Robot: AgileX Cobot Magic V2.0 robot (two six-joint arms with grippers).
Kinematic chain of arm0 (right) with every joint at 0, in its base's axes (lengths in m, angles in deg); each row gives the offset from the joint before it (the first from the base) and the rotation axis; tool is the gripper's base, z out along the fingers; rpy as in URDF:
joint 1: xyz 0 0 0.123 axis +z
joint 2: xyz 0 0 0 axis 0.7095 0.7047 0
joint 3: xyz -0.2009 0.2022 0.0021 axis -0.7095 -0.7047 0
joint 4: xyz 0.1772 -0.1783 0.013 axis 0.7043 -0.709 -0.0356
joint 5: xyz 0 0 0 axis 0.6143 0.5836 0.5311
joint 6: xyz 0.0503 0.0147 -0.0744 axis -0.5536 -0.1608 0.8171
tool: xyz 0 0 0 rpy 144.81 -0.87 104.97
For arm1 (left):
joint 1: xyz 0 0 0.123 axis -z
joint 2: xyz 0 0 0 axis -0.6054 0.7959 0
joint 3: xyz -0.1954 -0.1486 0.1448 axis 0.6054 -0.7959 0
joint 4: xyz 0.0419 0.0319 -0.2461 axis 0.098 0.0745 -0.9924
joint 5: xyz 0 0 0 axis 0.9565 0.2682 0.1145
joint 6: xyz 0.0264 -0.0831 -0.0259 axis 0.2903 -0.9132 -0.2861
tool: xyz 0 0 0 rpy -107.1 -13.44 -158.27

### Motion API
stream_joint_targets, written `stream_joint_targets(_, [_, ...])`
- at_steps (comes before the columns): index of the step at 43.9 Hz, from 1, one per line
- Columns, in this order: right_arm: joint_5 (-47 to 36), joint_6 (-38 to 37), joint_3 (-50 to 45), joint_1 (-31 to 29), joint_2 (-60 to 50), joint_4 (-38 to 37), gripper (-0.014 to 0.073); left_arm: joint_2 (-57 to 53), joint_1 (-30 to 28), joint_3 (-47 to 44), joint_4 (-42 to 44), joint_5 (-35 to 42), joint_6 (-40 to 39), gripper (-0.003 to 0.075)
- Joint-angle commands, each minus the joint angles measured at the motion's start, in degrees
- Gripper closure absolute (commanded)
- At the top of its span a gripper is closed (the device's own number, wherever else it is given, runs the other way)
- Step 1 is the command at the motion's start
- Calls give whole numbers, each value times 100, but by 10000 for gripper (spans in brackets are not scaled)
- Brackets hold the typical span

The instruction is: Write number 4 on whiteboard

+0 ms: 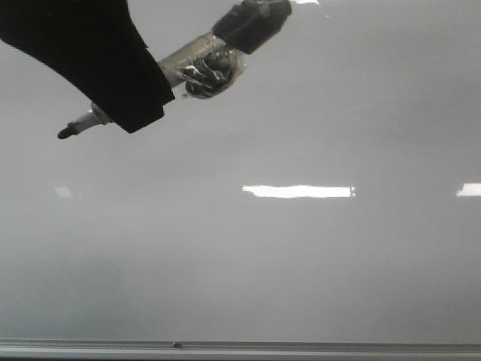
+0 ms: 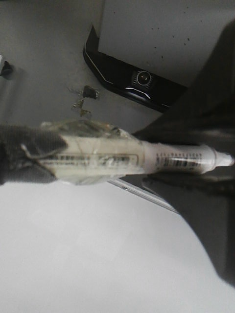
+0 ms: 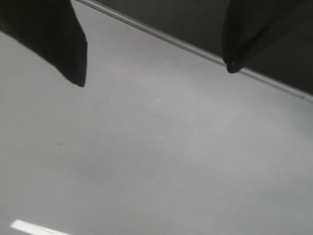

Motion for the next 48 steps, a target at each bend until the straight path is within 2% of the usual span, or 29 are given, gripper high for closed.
stream_joint_targets(1, [286, 1200, 532, 372, 428, 532, 6, -6, 47, 255, -38, 189, 298, 733])
stream_joint_targets(9, [933, 2624, 1094, 1118, 1233, 1171, 6, 79, 47, 267, -61, 246, 659, 733])
stream_joint_targets(16, [732, 3501, 1258, 1799, 1858, 1554, 6, 79, 47, 267, -61, 352, 1026, 733])
stream_joint_targets(25, [456, 3620, 1569, 2568, 2596, 1664, 6, 79, 47, 267, -61, 512, 1114, 733])
stream_joint_targets(32, [325, 3620, 1809, 2951, 2952, 1685, 6, 79, 47, 267, -61, 567, 1208, 733])
stream_joint_targets(42, [321, 3620, 1991, 3019, 3201, 1780, 8, 79, 47, 267, -61, 631, 1433, 732])
stream_joint_targets(48, [347, 3620, 1991, 3019, 3210, 1792, 101, 79, 47, 267, -61, 639, 1579, 732])
